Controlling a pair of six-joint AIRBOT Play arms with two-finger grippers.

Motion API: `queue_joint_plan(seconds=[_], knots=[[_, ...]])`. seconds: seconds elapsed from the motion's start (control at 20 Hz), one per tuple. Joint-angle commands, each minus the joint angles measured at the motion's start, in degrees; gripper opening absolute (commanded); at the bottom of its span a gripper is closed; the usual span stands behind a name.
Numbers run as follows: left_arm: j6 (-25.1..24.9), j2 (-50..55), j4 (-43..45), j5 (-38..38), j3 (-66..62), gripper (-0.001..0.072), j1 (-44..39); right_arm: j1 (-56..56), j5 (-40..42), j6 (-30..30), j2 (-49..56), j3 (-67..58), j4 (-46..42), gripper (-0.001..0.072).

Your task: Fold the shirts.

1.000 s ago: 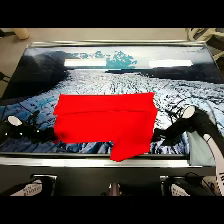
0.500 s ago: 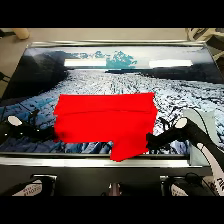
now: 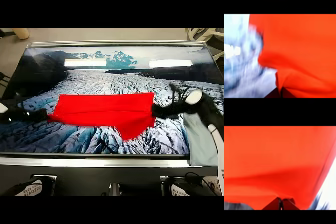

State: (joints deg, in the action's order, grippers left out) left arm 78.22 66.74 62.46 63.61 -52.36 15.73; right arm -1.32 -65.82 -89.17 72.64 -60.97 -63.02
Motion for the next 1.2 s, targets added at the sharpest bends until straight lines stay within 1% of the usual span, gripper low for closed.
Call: queue_joint_plan(seconds=[0.0,0.15,0.25,0.35,0.4,0.45,0.5,0.55,0.6,0.65,0.7,0.75,0.85,0.95,1.1,1.15], knots=[[0.81,5.57,-3.43,-3.41,-9.60,0.0025,-0.22,0.00,6.38,-3.61,7.65,-14.21,-5.53,0.0016],[0.87,17.77,-5.05,-4.85,-15.41,0.0026,-0.63,0.00,10.84,-3.82,18.67,-20.63,-3.52,0.0016],[0.85,25.46,-8.87,-4.17,-19.47,0.0026,-0.70,0.00,14.14,-4.46,23.30,-21.94,0.52,0.0017],[0.81,30.80,-14.40,-4.13,-22.14,0.0029,-1.14,0.07,14.95,-4.48,26.40,-21.92,3.13,0.0017],[0.83,32.57,-16.02,-4.13,-22.67,0.0076,-1.57,0.07,14.58,-4.46,27.76,-21.92,3.72,0.0024],[0.83,33.53,-16.96,-4.13,-22.71,0.0303,-1.97,0.04,14.25,-4.44,28.59,-21.92,3.76,0.0133],[0.81,33.83,-17.27,-4.13,-22.80,0.0631,-1.99,-0.02,13.81,-4.13,28.79,-21.94,3.65,0.0424],[-0.02,33.51,-17.27,-3.87,-23.02,0.0710,-1.62,-0.55,12.63,-2.19,28.33,-22.01,3.37,0.0685],[-1.86,32.79,-17.25,-2.80,-23.50,0.0708,-0.83,-1.40,10.01,1.18,27.58,-22.05,2.82,0.0713],[-3.45,31.58,-17.27,-1.40,-24.00,0.0698,0.20,-2.49,6.75,2.38,27.21,-22.05,0.46,0.0716],[-4.46,30.05,-17.25,-0.74,-24.06,0.0687,0.92,-3.89,2.49,2.16,27.23,-22.03,-2.60,0.0718],[-4.81,28.44,-17.22,-0.35,-24.06,0.0686,1.33,-5.07,-1.42,1.97,27.61,-21.90,-3.85,0.0718],[-4.79,24.92,-17.27,-0.04,-24.06,0.0687,1.14,-5.77,-5.38,2.47,29.31,-21.49,-2.84,0.0718],[-4.76,21.73,-17.27,0.02,-24.06,0.0686,-0.42,-4.39,-5.75,4.48,31.34,-21.49,2.08,0.0718],[-4.76,18.14,-17.27,0.07,-24.06,0.0686,-4.22,-0.76,-1.97,4.79,33.92,-21.51,8.61,0.0709],[-4.76,17.44,-17.27,0.07,-24.06,0.0687,-5.70,0.31,-0.94,4.76,34.34,-21.51,10.08,0.0671]])
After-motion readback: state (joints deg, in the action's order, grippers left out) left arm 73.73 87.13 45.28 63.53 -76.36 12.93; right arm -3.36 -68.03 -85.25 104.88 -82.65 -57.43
